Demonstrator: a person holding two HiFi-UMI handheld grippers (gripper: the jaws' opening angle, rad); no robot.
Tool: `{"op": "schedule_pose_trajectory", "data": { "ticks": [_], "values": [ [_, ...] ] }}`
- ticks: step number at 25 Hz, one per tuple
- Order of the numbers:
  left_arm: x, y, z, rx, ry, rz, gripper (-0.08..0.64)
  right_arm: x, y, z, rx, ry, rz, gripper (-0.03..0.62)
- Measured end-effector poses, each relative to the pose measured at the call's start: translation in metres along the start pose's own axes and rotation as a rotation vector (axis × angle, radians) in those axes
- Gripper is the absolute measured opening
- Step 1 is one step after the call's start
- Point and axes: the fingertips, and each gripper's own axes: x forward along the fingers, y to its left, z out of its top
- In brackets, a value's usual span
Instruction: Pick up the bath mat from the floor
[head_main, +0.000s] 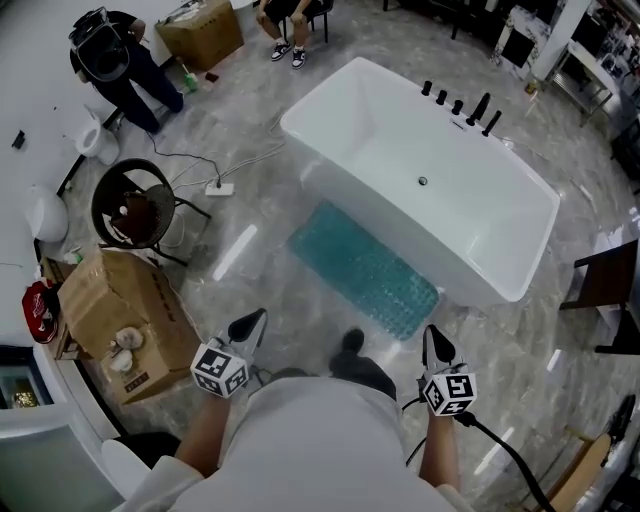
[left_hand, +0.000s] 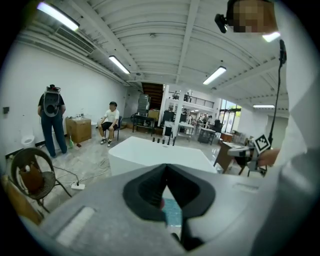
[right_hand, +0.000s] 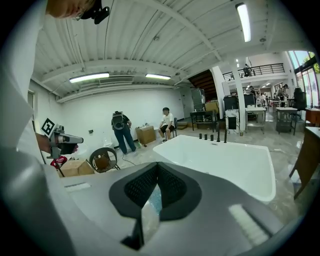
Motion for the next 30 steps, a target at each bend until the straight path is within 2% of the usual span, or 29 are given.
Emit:
{"op": "schedule_pose_trajectory", "data": {
  "ticks": [5,10,18,24,30],
  "values": [
    [0.034,0.001,0.023,0.006,-0.007,-0.01,0.001,0.018,-0.029,0.011,0.0,-0.002,0.009,0.005],
    [0.069,-0.003,0.032,0.022,0.001,-0.026,0.002,0.025,-0.056,0.012,0.023,0.0,-0.007,0.005],
    [0.097,0.024,0.047,0.016,0.013,-0.043,0.002,0.053,-0.055,0.027,0.005,0.022,-0.01,0.005],
    [0.118,0.054,0.061,0.048,0.01,-0.106,0.0,0.068,-0.047,0.029,0.016,0.039,-0.069,0.005],
    [0.137,0.098,0.095,0.106,-0.04,-0.189,0.0,0.086,-0.036,0.032,0.052,0.037,-0.213,0.005]
  ]
}}
